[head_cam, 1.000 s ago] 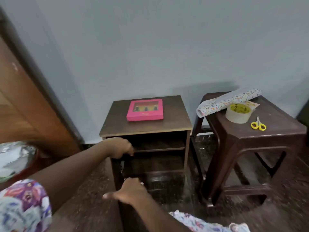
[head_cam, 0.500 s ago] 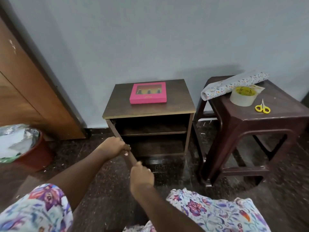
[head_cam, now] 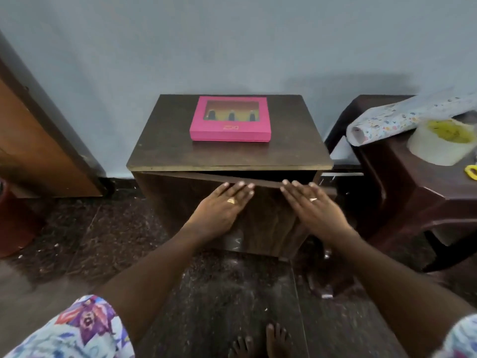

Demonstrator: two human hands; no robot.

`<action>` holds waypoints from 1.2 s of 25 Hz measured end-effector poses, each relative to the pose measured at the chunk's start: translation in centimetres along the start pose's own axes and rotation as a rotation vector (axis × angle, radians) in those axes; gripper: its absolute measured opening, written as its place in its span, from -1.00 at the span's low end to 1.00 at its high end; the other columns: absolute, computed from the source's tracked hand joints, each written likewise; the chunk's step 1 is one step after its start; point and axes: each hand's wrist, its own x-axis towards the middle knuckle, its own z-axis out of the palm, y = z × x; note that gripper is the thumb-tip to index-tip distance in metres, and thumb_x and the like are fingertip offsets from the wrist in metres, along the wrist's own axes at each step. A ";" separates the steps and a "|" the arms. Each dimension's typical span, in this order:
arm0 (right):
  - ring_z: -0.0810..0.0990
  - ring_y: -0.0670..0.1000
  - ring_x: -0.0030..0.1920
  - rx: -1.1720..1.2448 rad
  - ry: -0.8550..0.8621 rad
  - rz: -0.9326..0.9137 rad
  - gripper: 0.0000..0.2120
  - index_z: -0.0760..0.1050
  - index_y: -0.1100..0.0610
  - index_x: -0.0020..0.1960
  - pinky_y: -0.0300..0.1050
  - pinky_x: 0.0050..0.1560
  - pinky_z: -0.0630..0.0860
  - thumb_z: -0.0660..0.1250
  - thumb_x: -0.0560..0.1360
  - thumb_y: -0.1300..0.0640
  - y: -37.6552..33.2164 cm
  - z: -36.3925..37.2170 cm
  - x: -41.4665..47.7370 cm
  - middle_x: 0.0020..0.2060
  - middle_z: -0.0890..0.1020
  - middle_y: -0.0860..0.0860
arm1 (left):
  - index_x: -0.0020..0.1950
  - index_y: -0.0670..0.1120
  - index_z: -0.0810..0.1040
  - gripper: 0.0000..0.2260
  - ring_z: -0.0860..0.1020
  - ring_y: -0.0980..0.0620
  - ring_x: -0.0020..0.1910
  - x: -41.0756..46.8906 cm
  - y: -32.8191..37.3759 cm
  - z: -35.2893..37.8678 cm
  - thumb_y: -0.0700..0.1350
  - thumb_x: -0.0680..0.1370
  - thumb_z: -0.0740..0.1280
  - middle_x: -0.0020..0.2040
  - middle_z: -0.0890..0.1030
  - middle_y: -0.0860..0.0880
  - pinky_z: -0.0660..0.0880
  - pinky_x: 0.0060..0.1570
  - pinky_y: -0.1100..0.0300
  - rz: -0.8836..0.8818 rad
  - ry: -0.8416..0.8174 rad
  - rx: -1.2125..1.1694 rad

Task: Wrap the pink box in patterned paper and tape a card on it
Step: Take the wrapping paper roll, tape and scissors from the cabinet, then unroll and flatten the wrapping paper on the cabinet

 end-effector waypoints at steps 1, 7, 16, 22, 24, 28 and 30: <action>0.29 0.05 0.39 -0.080 0.058 -0.046 -0.50 0.21 0.22 0.46 0.02 0.44 -0.02 -0.08 0.53 0.28 1.5 0.9 1.1 0.46 0.27 0.10 | 0.34 -0.12 0.47 -0.51 0.49 0.03 0.29 0.7 -0.3 1.0 -0.16 0.41 0.10 0.33 0.50 -0.01 0.31 0.26 0.04 0.044 0.030 -0.009; 0.42 0.15 0.15 -0.003 0.253 -0.249 -0.71 0.42 0.16 0.15 0.11 0.46 -0.09 0.02 0.52 0.22 2.9 1.2 6.8 0.14 0.53 0.07 | 0.30 -0.13 0.50 -0.59 0.48 0.07 0.26 7.0 -0.6 -1.0 -0.23 0.55 0.01 0.30 0.53 0.00 0.25 0.24 0.12 0.119 0.145 -0.068; 0.67 -0.10 -0.03 0.343 -0.181 -0.156 -0.57 0.55 0.07 0.12 -0.27 -0.06 0.58 0.10 0.33 0.09 4.0 -6.8 9.3 -0.02 0.69 -0.05 | 0.47 -0.29 0.03 -0.31 0.64 0.15 -0.02 8.6 0.0 -5.1 -0.12 0.36 0.08 0.06 0.67 0.02 0.52 0.03 0.28 -0.169 -0.069 -0.259; 0.54 -0.18 -0.54 0.386 -0.180 -0.084 -0.75 0.63 -0.02 -0.36 -0.34 -0.63 0.29 0.18 0.28 -0.02 4.9 -6.7 10.8 -0.47 0.61 -0.15 | 0.28 -0.13 0.52 -0.46 0.61 0.08 0.04 10.0 -1.6 -7.6 0.15 0.42 0.19 0.11 0.64 -0.01 0.51 0.05 0.27 -0.118 -0.115 -0.341; 0.50 -0.15 -0.59 0.316 -0.021 -0.048 -0.72 0.56 0.01 -0.42 -0.35 -0.64 0.21 0.12 0.27 -0.04 7.4 -6.5 13.5 -0.53 0.56 -0.12 | 0.17 -0.07 0.57 -0.57 0.64 0.07 -0.12 13.3 -4.5 -7.3 0.11 0.44 0.16 -0.05 0.68 0.03 0.54 -0.13 0.26 -0.096 -0.063 -0.372; 0.47 -0.14 -0.64 0.334 0.086 0.270 -0.87 0.59 0.04 -0.41 -0.39 -0.66 0.22 0.30 0.17 0.03 14.1 -8.8 18.8 -0.59 0.52 -0.09 | 0.28 -0.05 0.51 -0.44 0.62 -0.05 -0.23 23.7 -8.0 -9.2 0.11 0.38 0.02 -0.19 0.66 -0.07 0.47 -0.26 0.20 -0.299 0.038 -0.513; 0.51 -0.10 -0.58 0.347 0.216 0.527 -0.90 0.56 0.04 -0.39 -0.36 -0.62 0.27 0.47 0.15 0.11 17.8 -10.2 18.9 -0.53 0.55 -0.07 | 0.39 -0.09 0.40 -0.50 0.59 -0.07 -0.21 28.8 -6.2 -11.4 0.03 0.50 0.03 -0.17 0.65 -0.12 0.38 -0.25 0.17 -0.534 0.093 -0.782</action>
